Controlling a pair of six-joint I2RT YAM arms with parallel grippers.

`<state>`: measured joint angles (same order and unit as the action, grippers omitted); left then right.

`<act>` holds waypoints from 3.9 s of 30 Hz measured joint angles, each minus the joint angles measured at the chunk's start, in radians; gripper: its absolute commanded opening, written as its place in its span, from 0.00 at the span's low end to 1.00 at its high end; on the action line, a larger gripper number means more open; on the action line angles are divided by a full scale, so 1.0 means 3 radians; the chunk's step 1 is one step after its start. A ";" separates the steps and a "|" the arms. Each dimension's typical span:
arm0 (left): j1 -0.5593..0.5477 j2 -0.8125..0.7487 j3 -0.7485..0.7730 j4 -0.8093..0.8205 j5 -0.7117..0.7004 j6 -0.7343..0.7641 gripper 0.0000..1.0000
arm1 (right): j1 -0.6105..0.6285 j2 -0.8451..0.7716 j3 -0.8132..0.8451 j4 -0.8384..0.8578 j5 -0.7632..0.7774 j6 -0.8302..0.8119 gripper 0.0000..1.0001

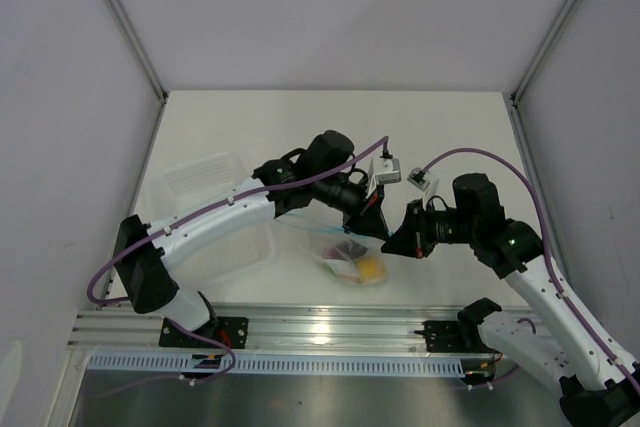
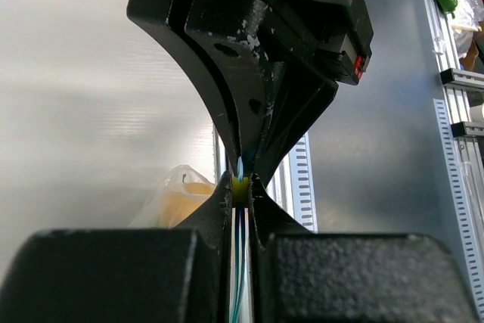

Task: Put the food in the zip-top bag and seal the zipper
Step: Zip the zipper food storage bag at the center of the board.

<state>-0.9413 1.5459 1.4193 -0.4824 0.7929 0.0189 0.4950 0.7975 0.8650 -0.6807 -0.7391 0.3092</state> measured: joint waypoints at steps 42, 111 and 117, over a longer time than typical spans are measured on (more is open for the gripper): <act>0.0078 -0.0031 0.0008 -0.0520 -0.0299 0.0019 0.01 | -0.0057 -0.0106 -0.0217 0.0432 0.0332 0.0266 0.29; 0.0306 -0.0137 -0.0104 -0.0230 0.0172 -0.0389 0.00 | -0.0064 0.0300 -0.0495 0.1436 -0.0671 0.0455 0.00; 0.0306 -0.0137 -0.0092 -0.0230 0.0058 -0.0413 0.01 | -0.0055 0.0179 -0.0512 0.1448 -0.0468 0.0571 0.00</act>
<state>-0.8494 1.5047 1.3918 -0.5514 0.8104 -0.1051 0.4786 0.8513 0.7113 -0.2462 -0.8795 0.4805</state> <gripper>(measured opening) 0.064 0.003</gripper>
